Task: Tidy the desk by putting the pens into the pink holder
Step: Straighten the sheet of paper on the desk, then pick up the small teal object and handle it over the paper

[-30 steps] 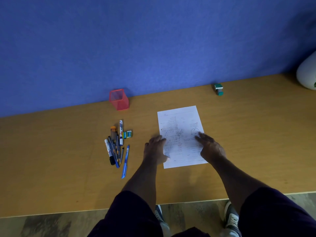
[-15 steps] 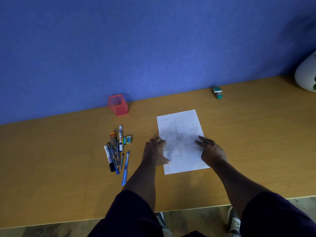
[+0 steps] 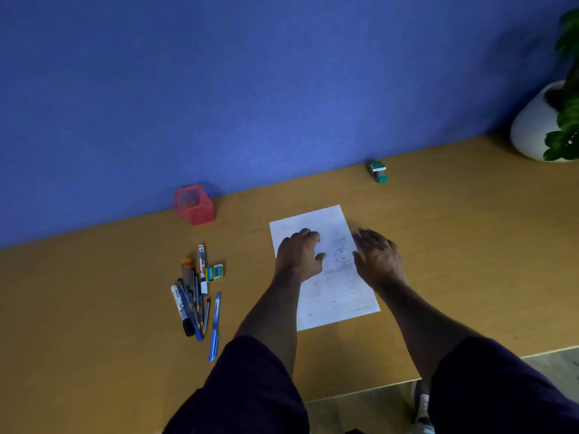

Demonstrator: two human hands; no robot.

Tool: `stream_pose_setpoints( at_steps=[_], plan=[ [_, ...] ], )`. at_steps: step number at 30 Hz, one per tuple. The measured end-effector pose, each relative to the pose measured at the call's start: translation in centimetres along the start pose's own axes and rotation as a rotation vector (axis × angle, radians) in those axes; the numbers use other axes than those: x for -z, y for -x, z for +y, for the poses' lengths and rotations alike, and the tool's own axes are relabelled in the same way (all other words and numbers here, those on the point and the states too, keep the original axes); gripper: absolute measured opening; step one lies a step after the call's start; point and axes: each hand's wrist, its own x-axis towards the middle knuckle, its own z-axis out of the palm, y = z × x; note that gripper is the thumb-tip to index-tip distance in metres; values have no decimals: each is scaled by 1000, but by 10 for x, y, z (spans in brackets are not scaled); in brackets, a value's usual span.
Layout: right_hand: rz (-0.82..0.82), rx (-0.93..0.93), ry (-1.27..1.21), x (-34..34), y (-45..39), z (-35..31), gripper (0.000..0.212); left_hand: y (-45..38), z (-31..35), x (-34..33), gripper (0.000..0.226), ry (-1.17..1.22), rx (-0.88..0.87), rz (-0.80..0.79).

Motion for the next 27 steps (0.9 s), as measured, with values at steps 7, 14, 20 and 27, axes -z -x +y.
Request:
stream_pose_setpoints(
  at_steps=[7,14,20,27],
  plan=[
    [-2,-58,35,12,-31,17,51,-46,31,3,64,72,-32,60],
    [-15,-87,53,18,-63,37,53,-92,60,-6,74,-16,-118,-47],
    [-62,-86,53,24,-101,52,59,-132,76,-18,78,-56,-128,-193],
    [-113,-109,81,26,-133,72,63,-178,82,-32,76,-26,-120,-213]
  ],
)
